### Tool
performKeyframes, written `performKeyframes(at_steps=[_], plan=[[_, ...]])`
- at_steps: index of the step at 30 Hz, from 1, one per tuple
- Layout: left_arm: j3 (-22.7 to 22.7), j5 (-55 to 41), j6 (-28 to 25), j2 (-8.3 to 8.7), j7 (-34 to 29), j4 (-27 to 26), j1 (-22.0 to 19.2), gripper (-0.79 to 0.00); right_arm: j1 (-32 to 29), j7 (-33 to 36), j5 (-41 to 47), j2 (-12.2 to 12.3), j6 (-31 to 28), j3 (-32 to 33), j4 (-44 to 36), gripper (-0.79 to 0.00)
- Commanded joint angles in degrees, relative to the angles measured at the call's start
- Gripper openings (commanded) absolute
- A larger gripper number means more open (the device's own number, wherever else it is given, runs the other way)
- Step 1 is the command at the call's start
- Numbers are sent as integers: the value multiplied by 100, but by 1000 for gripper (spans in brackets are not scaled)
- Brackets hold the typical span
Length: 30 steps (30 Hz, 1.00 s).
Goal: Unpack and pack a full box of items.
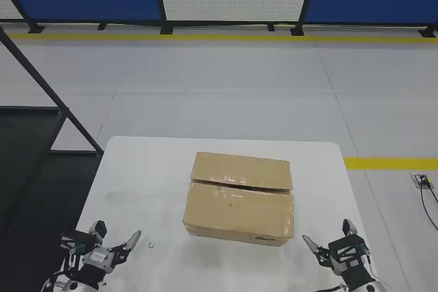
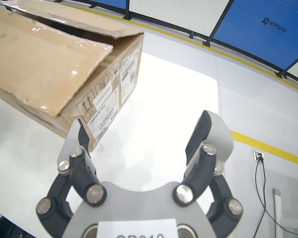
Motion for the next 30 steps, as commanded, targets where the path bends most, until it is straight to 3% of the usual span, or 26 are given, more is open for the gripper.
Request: performKeyframes(at_steps=[1, 8, 13, 22, 30], plan=[[7, 9, 12, -1, 5, 6, -3, 0, 3, -4, 1, 0, 0, 0, 10, 0], [15, -12, 35, -3, 4, 6, -9, 0, 9, -12, -3, -1, 12, 3, 11, 0], [318, -533, 312, -53, -323, -54, -273, 0, 158, -158, 439, -13, -282, -9, 85, 0], [316, -1600, 98, -62, -985, -248, -749, 0, 804, 929, 3266, 48, -2029, 306, 430, 0], [103, -2783, -151, -31, -1820, -518, -973, 0, 1654, 2648, 6094, 142, -2309, 448, 997, 0]])
